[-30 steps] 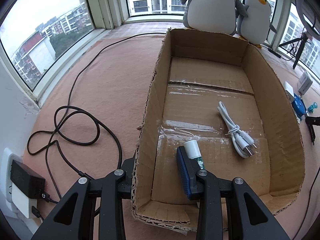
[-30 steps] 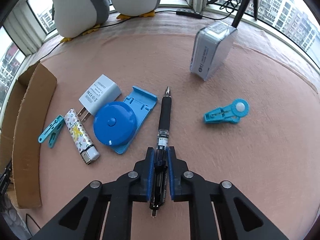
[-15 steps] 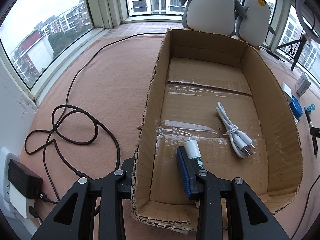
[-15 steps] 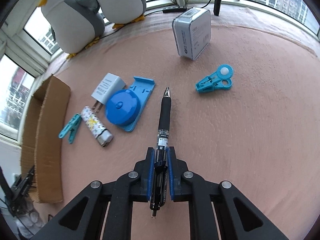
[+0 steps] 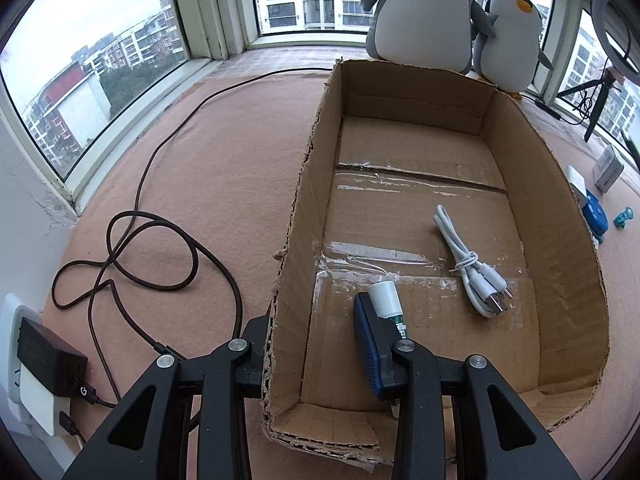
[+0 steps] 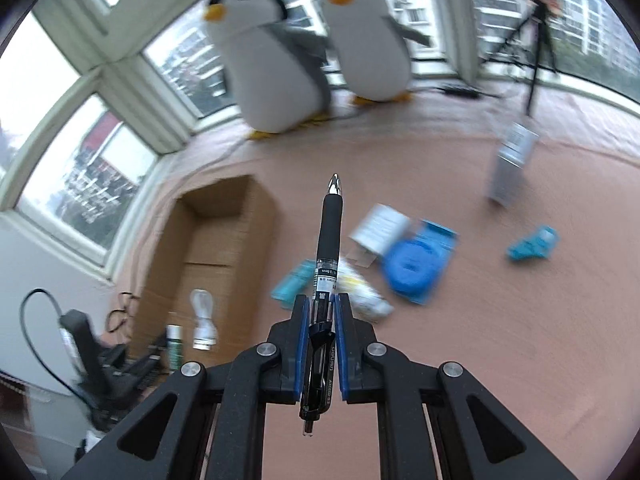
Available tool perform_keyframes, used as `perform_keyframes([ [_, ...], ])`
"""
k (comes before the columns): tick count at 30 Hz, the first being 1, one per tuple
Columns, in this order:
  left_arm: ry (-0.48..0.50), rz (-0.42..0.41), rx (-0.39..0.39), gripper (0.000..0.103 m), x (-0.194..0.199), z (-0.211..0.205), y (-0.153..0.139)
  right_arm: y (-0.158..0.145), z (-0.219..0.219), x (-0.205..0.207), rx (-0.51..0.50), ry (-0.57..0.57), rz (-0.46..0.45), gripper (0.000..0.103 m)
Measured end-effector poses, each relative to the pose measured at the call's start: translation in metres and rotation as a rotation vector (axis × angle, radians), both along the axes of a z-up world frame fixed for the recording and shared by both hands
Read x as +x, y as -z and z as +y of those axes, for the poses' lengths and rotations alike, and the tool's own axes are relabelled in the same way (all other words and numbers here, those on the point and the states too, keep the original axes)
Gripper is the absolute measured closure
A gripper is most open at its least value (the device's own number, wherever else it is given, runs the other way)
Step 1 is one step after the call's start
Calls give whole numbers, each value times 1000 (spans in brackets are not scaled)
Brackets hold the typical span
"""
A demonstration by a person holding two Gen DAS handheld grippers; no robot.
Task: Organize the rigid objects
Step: 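Carry the black pen into the box and open the right tool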
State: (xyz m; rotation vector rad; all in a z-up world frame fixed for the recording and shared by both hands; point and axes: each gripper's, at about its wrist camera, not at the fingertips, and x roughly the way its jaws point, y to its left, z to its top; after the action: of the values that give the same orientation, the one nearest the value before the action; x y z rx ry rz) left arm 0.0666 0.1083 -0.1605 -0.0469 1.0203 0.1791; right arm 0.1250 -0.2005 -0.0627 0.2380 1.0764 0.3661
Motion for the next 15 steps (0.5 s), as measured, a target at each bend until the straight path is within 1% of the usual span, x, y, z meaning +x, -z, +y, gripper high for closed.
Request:
perform_keyframes([
  [7, 1, -1, 2, 67, 0, 0, 0, -9, 68, 7, 35, -118, -18, 92],
  [12, 0, -1, 1, 67, 0, 0, 0, 1, 107, 12, 37, -178, 0, 92],
  [15, 0, -1, 1, 67, 0, 0, 0, 9, 120, 12, 25, -196, 13, 92],
])
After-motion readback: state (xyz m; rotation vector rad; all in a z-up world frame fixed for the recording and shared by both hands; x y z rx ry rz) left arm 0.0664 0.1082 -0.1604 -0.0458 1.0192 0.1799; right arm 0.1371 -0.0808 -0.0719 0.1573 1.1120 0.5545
